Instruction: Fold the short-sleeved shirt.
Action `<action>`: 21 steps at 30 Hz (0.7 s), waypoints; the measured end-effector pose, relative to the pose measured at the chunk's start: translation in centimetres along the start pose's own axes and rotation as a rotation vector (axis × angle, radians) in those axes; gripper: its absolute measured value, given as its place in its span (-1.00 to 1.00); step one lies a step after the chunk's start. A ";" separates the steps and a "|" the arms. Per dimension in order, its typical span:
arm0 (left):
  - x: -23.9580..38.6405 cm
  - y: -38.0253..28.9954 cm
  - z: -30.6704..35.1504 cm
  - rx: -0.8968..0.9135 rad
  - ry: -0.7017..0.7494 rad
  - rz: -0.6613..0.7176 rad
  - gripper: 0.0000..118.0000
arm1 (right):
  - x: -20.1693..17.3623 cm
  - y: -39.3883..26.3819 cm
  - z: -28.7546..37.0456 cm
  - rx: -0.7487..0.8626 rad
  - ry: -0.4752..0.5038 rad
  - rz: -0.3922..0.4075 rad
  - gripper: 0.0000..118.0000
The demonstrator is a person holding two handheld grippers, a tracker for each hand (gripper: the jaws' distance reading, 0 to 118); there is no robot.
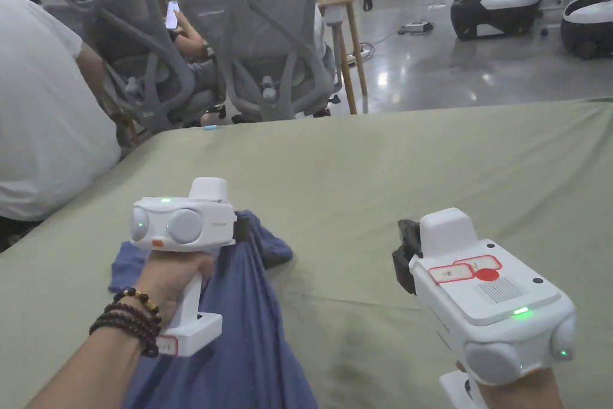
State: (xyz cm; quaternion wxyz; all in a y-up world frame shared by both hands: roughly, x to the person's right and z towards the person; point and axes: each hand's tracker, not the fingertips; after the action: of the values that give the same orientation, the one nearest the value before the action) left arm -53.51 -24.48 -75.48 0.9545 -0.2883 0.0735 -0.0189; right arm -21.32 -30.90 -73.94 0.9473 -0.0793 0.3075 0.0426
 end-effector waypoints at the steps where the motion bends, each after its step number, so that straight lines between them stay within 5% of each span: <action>1: 0.9 0.9 1.5 0.054 -0.035 -0.018 -0.97 | 1.0 0.4 1.4 0.019 -0.017 0.011 -0.99; 10: 22.4 5.0 7.6 0.223 -0.568 -0.156 -0.97 | 10.6 1.9 15.5 0.064 -0.249 0.029 -0.99; 18: 46.1 -1.1 0.4 0.027 -0.890 -0.278 -0.97 | 19.3 0.0 24.5 0.016 -0.474 -0.028 -0.99; 21: 51.7 -4.5 -2.8 -0.110 -0.881 -0.336 -0.97 | 21.9 -1.5 26.0 -0.017 -0.529 -0.042 -0.99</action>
State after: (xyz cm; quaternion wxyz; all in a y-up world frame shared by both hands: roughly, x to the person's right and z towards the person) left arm -2.85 -33.86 -81.99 0.8618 -0.3269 -0.3853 -0.0448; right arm 11.53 -27.09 -65.96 0.9947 -0.0800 0.0472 0.0446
